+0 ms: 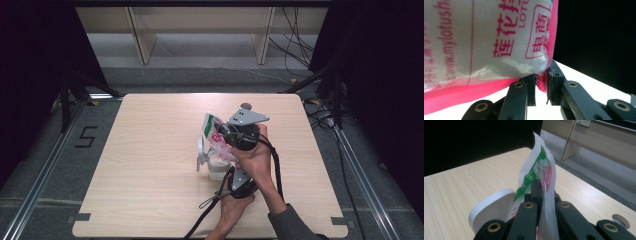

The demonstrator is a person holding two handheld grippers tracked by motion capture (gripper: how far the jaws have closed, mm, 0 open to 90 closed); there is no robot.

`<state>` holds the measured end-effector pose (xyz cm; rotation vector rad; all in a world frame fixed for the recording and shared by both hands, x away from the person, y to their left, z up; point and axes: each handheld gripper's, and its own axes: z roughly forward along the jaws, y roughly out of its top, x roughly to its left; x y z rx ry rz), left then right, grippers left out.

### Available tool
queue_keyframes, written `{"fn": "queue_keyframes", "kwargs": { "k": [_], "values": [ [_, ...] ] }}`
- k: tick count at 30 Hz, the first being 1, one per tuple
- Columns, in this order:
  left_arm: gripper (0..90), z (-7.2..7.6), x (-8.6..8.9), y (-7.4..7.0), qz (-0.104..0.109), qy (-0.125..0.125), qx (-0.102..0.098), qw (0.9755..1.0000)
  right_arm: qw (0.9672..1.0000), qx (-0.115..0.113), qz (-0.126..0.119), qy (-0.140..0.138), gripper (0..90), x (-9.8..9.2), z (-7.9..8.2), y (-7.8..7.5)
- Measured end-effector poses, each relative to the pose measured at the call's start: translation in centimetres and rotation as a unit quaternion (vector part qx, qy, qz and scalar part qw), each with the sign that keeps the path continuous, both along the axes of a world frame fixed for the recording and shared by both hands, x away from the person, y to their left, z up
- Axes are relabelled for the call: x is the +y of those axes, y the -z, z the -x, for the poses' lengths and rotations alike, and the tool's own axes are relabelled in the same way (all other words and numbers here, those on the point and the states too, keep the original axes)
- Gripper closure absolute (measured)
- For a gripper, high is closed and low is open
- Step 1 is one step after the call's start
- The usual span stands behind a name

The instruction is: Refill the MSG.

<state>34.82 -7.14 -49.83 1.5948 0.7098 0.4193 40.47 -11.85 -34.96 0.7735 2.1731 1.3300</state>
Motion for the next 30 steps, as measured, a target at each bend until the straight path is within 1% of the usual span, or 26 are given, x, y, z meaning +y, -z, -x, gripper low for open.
{"fn": "queue_keyframes", "kwargs": {
  "k": [1,2,3,5,6,7,8,9,10,12,15,16,17,18,19,21,22,23,24,26,27,29,30],
  "values": [
    [79.2,0.0,0.0,-0.01,0.001,0.001,0.001,1.0,1.0,-0.003,0.003,-0.002,90.0,-0.04,-0.06,-0.01],
    [79.2,0.0,-0.01,0.0,0.002,0.001,0.001,1.0,0.9999,-0.011,0.006,0.001,90.0,-0.04,-0.13,0.01],
    [79.2,-0.02,-0.06,0.01,0.004,0.001,0.001,1.0,1.0,-0.003,0.003,0.0,90.0,0.01,-0.1,0.04],
    [79.3,-0.03,-0.13,0.06,0.004,0.0,-0.001,1.0,1.0,0.002,0.006,-0.004,90.0,-0.01,-0.13,0.01],
    [79.3,0.01,-0.11,0.04,0.003,0.0,0.001,1.0,1.0,-0.002,0.004,-0.002,90.0,0.03,-0.2,0.08],
    [79.3,0.02,-0.08,0.02,0.002,-0.001,0.001,1.0,1.0,0.004,-0.002,0.006,90.0,0.02,-0.15,0.12],
    [79.3,0.02,-0.08,0.02,0.002,-0.001,0.0,1.0,0.9999,0.013,0.0,0.002,90.0,-0.09,-0.17,0.03],
    [79.3,-0.01,-0.09,0.01,0.004,-0.001,0.0,1.0,1.0,0.003,0.0,-0.002,90.0,-0.09,-0.3,0.06],
    [79.4,-0.02,-0.1,0.01,0.003,-0.001,-0.001,1.0,1.0,0.01,-0.002,0.0,90.0,-0.05,-0.19,0.04],
    [79.3,0.0,-0.07,0.01,0.001,-0.001,0.001,1.0,1.0,0.007,0.003,-0.002,90.0,-0.09,-0.27,0.04],
    [79.3,-0.03,-0.07,-0.01,0.003,0.0,0.001,1.0,0.9999,0.014,0.002,-0.003,90.0,-0.03,-0.23,0.05],
    [79.4,-0.03,-0.08,0.0,0.003,0.0,-0.001,1.0,0.9999,0.007,0.005,-0.005,90.0,-0.06,-0.31,0.03],
    [79.4,0.0,-0.11,0.0,0.004,-0.001,0.0,1.0,0.9999,0.006,0.008,-0.005,90.0,-0.05,-0.33,0.03],
    [79.3,0.04,-0.1,-0.02,0.004,0.0,0.001,1.0,1.0,-0.006,0.005,-0.004,90.0,0.0,-0.49,0.13],
    [79.3,0.05,-0.14,-0.02,0.004,0.0,0.0,1.0,0.9997,0.023,0.0,0.0,90.0,0.02,-0.26,0.08],
    [79.4,0.03,-0.13,-0.02,0.003,0.0,0.0,1.0,0.9998,0.022,0.002,0.001,90.0,0.02,-0.3,0.09],
    [79.4,0.05,-0.15,-0.03,-0.001,-0.003,0.002,1.0,0.9998,0.018,0.0,0.004,90.0,0.05,-0.34,0.13],
    [79.4,-0.01,-0.15,-0.01,0.001,0.001,0.001,1.0,0.9998,0.021,0.0,0.002,90.0,0.05,-0.33,0.13],
    [79.4,0.01,-0.15,-0.01,0.001,0.002,0.0,1.0,0.9999,0.013,0.001,0.0,90.0,0.03,-0.51,0.19],
    [79.4,-0.05,-0.14,0.01,0.001,0.002,-0.001,1.0,0.9999,0.014,0.005,-0.004,90.0,-0.01,-0.67,0.18],
    [79.4,-0.1,-0.16,0.07,0.002,0.002,-0.002,1.0,0.9999,0.017,0.003,-0.003,90.0,0.04,-0.65,0.21],
    [79.3,-0.09,-0.13,0.06,0.002,0.002,-0.001,1.0,0.9999,0.011,0.004,0.0,90.0,0.08,-0.76,0.3],
    [79.4,-0.08,-0.11,0.04,0.001,0.002,-0.002,1.0,0.9999,0.013,0.003,-0.001,90.0,0.1,-0.77,0.31]
  ]
}}
